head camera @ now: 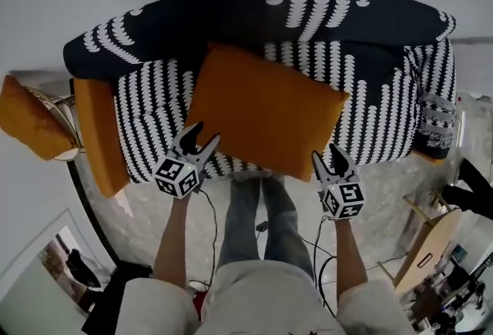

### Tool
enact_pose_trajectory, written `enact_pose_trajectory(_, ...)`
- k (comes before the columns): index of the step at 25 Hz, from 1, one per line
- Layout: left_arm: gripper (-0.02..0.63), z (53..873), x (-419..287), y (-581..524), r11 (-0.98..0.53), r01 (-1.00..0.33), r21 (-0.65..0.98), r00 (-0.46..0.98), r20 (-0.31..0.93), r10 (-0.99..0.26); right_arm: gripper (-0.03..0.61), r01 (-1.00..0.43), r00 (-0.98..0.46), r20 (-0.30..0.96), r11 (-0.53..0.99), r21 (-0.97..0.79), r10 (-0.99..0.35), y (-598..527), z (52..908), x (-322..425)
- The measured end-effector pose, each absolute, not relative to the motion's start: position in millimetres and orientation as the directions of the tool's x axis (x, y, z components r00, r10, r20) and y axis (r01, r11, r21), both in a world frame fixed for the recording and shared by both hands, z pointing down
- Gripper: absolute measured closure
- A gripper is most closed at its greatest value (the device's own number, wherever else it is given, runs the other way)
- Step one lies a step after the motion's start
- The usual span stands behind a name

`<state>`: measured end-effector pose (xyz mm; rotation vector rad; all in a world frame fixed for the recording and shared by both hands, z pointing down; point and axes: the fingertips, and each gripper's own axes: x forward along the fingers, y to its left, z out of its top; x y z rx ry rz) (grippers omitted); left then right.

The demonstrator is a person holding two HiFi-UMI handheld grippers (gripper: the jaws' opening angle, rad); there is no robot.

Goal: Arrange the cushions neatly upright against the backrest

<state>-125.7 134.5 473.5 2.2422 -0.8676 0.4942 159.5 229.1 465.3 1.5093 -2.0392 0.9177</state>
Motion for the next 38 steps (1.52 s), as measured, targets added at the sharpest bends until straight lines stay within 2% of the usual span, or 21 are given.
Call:
enact_pose_trajectory(2, 0.319, 485, -125, 128, -0.54, -0.701, 0.466, 0.705, 0.569, -0.423, 0.296, -0.949, -0.311, 0.69, 0.172, -0.265, -0.654, 225, 471, 160)
enact_pose_trajectory(8, 0.252, 512, -128, 107, -0.529, -0.755, 0.388, 0.632, 0.646, -0.428, 0.236, -0.954, -0.274, 0.712, 0.088, -0.286, -0.647, 219, 489, 171)
enact_pose_trajectory(14, 0.247, 544, -147, 104, -0.482, -0.797, 0.363, 0.569, 0.718, -0.4, 0.216, -0.949, -0.251, 0.755, -0.001, -0.316, -0.606, 221, 519, 181)
enact_pose_trajectory(23, 0.245, 565, -151, 87, -0.496, -0.796, 0.347, 0.549, 0.759, -0.351, 0.216, -0.916, -0.184, 0.781, -0.183, -0.356, -0.597, 239, 544, 196)
enact_pose_trajectory(28, 0.227, 593, -147, 58, -0.454, -0.815, 0.36, 0.523, 0.793, -0.311, 0.206, -0.887, -0.179, 0.802, -0.259, -0.383, -0.57, 227, 572, 216)
enact_pose_trajectory(33, 0.221, 598, -132, 36, -0.408, -0.833, 0.374, 0.508, 0.809, -0.296, 0.199, -0.879, -0.179, 0.825, -0.29, -0.379, -0.536, 210, 592, 243)
enact_pose_trajectory(38, 0.221, 624, -134, 27, -0.43, -0.824, 0.37, 0.499, 0.832, -0.241, 0.196, -0.862, -0.2, 0.842, -0.319, -0.394, -0.501, 190, 626, 248)
